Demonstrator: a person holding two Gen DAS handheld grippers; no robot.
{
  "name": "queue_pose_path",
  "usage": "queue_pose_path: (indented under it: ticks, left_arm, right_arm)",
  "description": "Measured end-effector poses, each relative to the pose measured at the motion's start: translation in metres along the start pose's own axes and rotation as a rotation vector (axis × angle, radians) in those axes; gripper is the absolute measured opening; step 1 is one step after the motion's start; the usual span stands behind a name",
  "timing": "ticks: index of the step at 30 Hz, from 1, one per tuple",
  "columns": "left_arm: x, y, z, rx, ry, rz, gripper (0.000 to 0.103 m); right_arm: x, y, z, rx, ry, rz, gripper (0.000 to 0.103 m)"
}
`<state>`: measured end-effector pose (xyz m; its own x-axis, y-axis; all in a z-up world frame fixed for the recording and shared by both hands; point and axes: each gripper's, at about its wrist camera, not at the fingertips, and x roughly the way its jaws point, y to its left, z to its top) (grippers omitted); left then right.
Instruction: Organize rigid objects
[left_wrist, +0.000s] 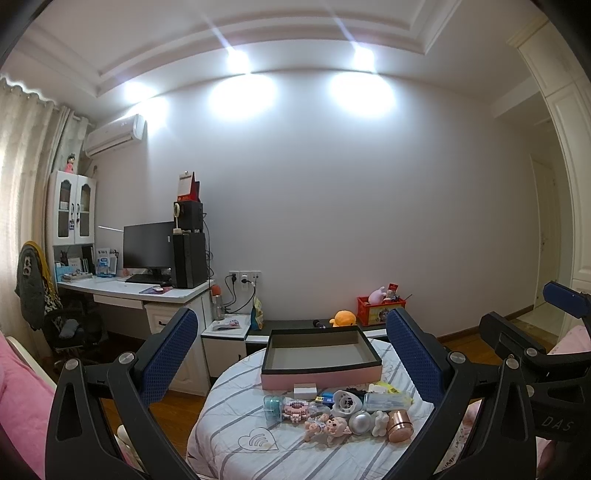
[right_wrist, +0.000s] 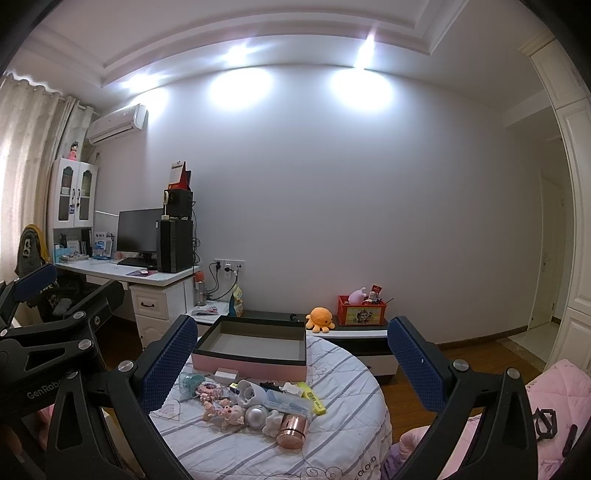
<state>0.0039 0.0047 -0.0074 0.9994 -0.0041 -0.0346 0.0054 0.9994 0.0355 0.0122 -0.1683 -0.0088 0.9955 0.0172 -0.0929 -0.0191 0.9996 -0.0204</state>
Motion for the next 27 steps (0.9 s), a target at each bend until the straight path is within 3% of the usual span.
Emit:
queue_pose_path:
  ticks: [27]
  left_arm:
    - [-0.0022,0.0012,-0.0009,0.003,-0.002,0.008,0.103]
  right_arm:
    - [-0.0014,-0.0016,0.0023,0.0,0.005,-0.002,0.103]
